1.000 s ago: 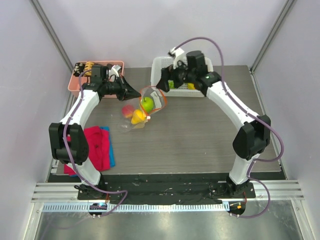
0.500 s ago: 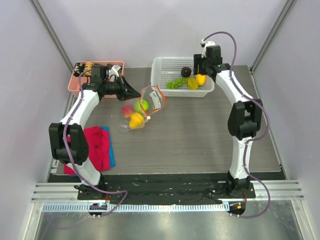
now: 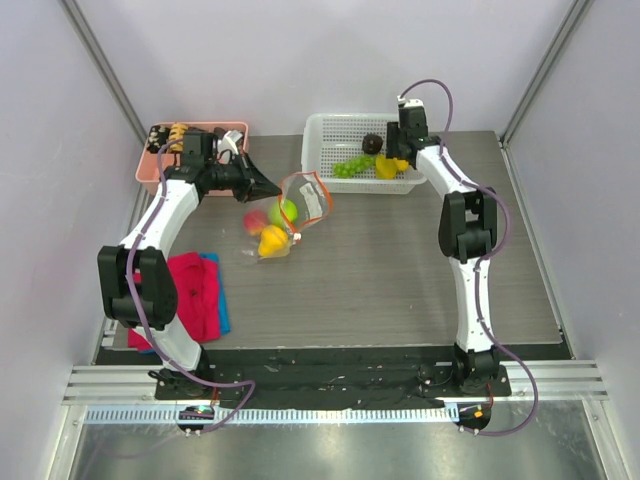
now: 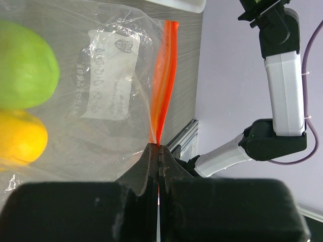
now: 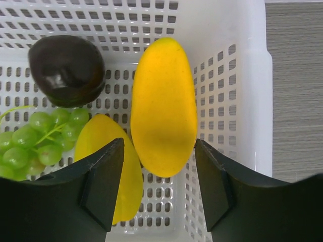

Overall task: Place the food in the zip-top bag and seal the zipper
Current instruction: Pick up the fake fruit from the bin.

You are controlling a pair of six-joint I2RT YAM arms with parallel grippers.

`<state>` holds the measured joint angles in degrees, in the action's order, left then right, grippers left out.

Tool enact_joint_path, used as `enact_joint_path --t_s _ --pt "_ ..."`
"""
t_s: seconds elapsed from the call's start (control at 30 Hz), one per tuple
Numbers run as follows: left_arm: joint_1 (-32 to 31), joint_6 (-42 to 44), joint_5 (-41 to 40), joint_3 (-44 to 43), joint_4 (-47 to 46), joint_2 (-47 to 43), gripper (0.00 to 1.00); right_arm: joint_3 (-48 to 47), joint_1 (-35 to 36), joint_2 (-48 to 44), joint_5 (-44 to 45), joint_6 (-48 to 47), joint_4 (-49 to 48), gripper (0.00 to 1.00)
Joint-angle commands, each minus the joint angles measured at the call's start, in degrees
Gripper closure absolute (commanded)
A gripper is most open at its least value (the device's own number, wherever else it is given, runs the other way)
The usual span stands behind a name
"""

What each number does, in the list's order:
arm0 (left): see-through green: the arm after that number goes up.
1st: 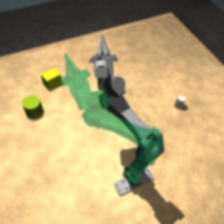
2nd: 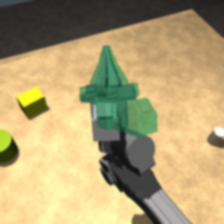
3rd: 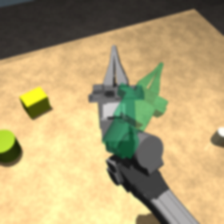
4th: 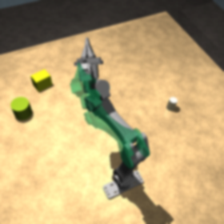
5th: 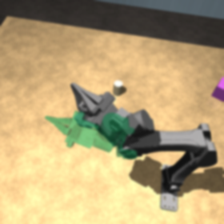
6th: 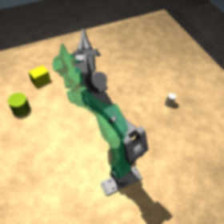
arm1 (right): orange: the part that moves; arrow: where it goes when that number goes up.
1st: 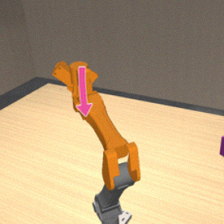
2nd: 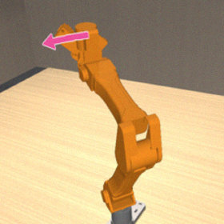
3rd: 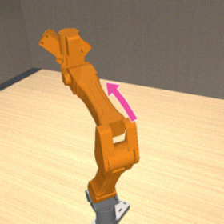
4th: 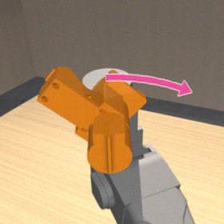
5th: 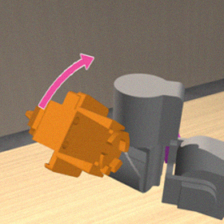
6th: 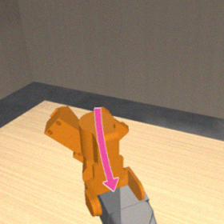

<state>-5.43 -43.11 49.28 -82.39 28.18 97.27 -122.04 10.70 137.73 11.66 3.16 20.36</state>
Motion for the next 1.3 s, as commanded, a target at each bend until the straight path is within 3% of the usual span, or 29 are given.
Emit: enact_joint_path --t_s 0.0,0.27,0.37,0.47,0.7,0.87,1.0,1.17,1.27 --pt "0.51 1.45 0.65 -2.34 1.43 -0.60 1.00 -3.03 -0.24 1.57 2.58 0.27 -5.15 0.37" --pt "0.60 2.86 0.56 -2.78 2.93 -0.16 1.00 -4.26 -0.24 5.26 1.09 0.62 -7.96 0.26" --pt "0.60 4.09 0.12 -2.60 3.89 -0.24 1.00 -4.52 -0.24 6.06 0.21 0.53 -9.46 0.28" --pt "0.60 4.35 0.03 -2.69 4.07 -0.16 1.00 -5.23 -0.24 5.45 -0.06 1.15 -9.90 0.55" --pt "0.60 3.56 0.56 -3.74 3.81 0.46 1.00 -1.03 -0.94 -4.90 -3.22 3.17 -9.99 0.80" --pt "0.60 3.56 0.73 -4.27 3.72 0.37 1.00 5.66 -1.12 -16.07 -10.86 3.70 -9.46 0.86" --pt "0.60 2.60 1.08 -4.53 3.19 0.55 1.00 11.02 -1.03 -24.60 -21.83 4.92 -5.61 0.89" --pt "0.60 1.72 1.00 -4.10 1.88 -0.07 1.00 12.70 0.02 -31.11 -45.34 7.03 7.92 0.94" --pt "0.51 1.54 1.08 -3.66 1.52 -0.33 1.00 16.29 2.74 -34.53 -50.49 7.74 14.35 0.96"
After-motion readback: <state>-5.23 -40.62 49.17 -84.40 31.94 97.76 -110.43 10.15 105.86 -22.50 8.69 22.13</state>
